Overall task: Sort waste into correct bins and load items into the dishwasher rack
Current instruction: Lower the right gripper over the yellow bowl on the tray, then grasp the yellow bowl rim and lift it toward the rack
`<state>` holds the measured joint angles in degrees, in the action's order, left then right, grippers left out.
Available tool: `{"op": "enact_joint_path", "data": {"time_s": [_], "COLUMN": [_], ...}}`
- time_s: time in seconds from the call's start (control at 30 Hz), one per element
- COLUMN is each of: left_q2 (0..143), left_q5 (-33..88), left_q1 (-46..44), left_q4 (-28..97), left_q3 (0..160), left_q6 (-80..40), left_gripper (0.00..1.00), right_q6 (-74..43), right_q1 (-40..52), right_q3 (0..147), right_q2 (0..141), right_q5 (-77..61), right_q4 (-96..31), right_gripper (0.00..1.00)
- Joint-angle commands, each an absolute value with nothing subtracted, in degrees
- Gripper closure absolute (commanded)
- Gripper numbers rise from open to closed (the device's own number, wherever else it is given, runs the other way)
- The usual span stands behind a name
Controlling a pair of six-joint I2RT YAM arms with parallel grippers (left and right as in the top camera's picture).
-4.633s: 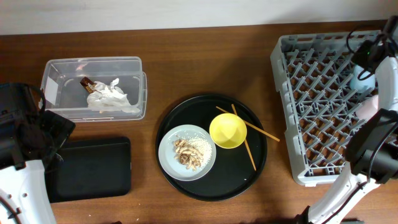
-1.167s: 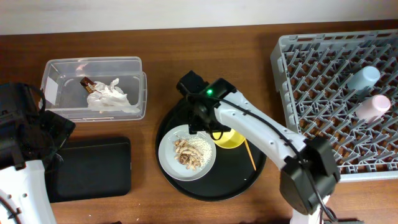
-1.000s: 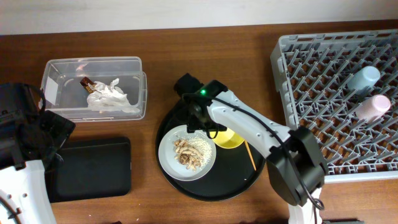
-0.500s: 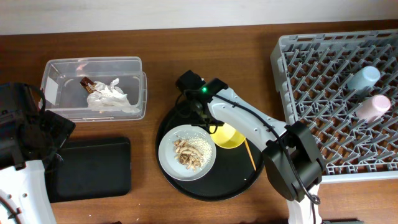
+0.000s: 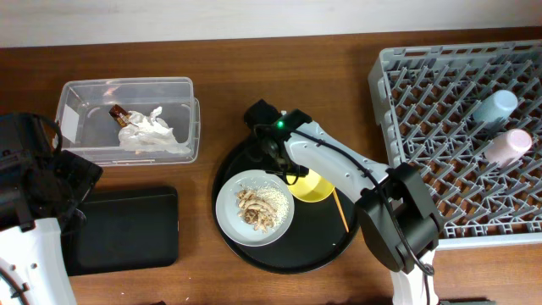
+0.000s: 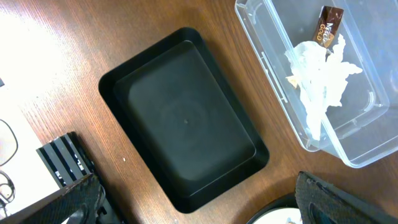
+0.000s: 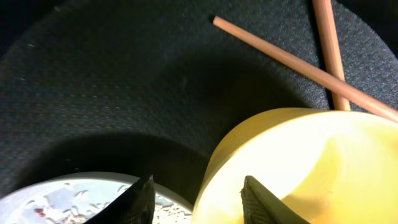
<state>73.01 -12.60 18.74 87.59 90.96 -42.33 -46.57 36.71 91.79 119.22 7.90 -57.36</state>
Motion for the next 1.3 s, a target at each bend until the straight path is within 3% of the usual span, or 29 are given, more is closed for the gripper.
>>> {"op": "enact_joint_path", "data": {"time_s": [0.0, 0.07, 0.23, 0.4, 0.57, 1.0, 1.13, 1.27], "left_q2": [72.4, 72.4, 72.4, 72.4, 72.4, 72.4, 72.4, 72.4], "left_q5": [-12.8, -12.8, -12.8, -12.8, -12.8, -12.8, -12.8, -12.8], "left_q1": [19.0, 19.0, 19.0, 19.0, 19.0, 19.0, 19.0, 19.0], "left_q4": [87.7, 87.7, 87.7, 87.7, 87.7, 87.7, 87.7, 87.7], "left_q3": [90.8, 90.8, 90.8, 90.8, 90.8, 90.8, 90.8, 90.8], "left_q6": [-42.8, -42.9, -42.8, -42.8, -42.8, -42.9, -42.8, -42.9], "left_gripper": [0.01, 0.01, 0.01, 0.01, 0.01, 0.01, 0.01, 0.01], "right_q6": [-47.5, -47.5, -47.5, -47.0, -43.7, -34.2, -29.8, -22.3], "right_q1": [36.3, 36.4, 36.3, 35.9, 34.4, 30.1, 24.5, 11.2], "right_q3": [90.0, 89.9, 89.9, 91.9, 96.6, 115.2, 120.3, 125.2], "right_q2": [119.6, 119.7, 119.6, 119.6, 119.6, 115.1, 112.0, 108.3], "right_q5": [8.3, 8.2, 7.3, 1.8, -4.1, -8.4, -8.7, -17.1], "right_q4": [-57.2, -57.2, -57.0, -57.2, -59.1, -78.5, -82.3, -83.4], "right_gripper": [0.53, 0.55, 0.72, 0.96, 0.96, 0.96, 0.96, 0.96]}}
